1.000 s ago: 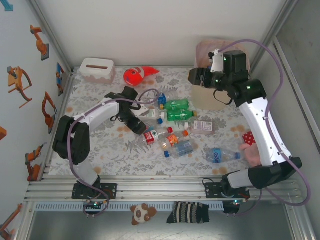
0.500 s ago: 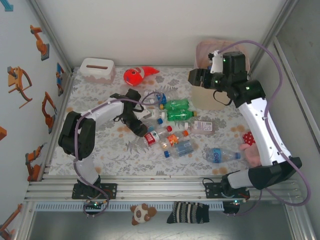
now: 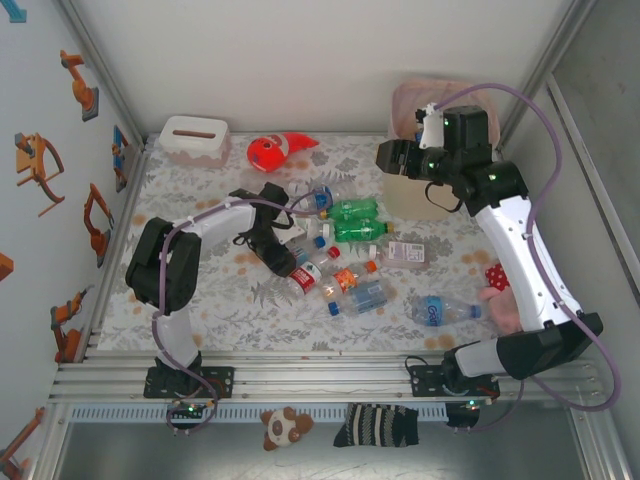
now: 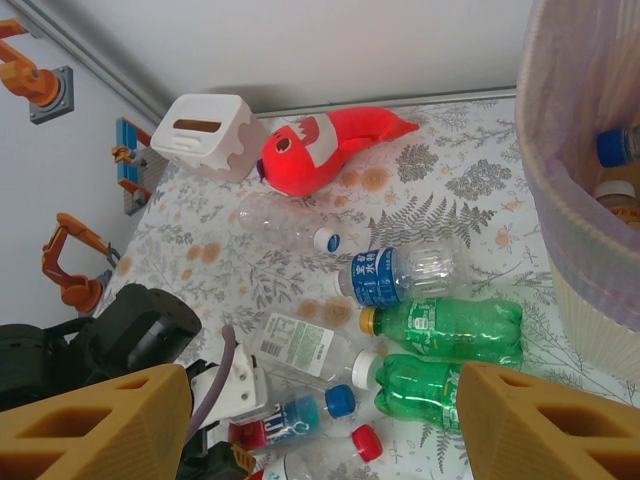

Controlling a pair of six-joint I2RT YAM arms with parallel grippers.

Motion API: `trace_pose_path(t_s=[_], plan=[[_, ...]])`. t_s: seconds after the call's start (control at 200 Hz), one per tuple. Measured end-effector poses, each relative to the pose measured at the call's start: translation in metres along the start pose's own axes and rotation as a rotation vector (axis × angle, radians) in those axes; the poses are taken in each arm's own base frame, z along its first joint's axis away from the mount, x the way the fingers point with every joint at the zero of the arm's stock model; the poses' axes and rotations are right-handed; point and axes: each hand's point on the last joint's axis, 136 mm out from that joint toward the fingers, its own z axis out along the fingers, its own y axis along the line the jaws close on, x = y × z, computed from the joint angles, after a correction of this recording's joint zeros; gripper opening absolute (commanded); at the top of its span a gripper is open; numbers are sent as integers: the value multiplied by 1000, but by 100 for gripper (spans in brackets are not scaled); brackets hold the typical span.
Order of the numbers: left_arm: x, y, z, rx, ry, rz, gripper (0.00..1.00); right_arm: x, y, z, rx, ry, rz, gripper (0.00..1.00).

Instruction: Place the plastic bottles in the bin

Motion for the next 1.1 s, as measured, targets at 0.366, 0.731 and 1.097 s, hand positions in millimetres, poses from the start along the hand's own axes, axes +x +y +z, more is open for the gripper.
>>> trace_pose_path(t_s=[0.366,0.731,1.097], plan=[[1,0,-1,-3,6,0,53,-1,2,-4,-3,-11,-4,70],[-14,-14,-66,-42,-183,23,52,-7,9,-20,-16,-53,-18,70],[-49,-54,-164,33,-554,51,51,-19,35,-46,-131,-172,-90,72]])
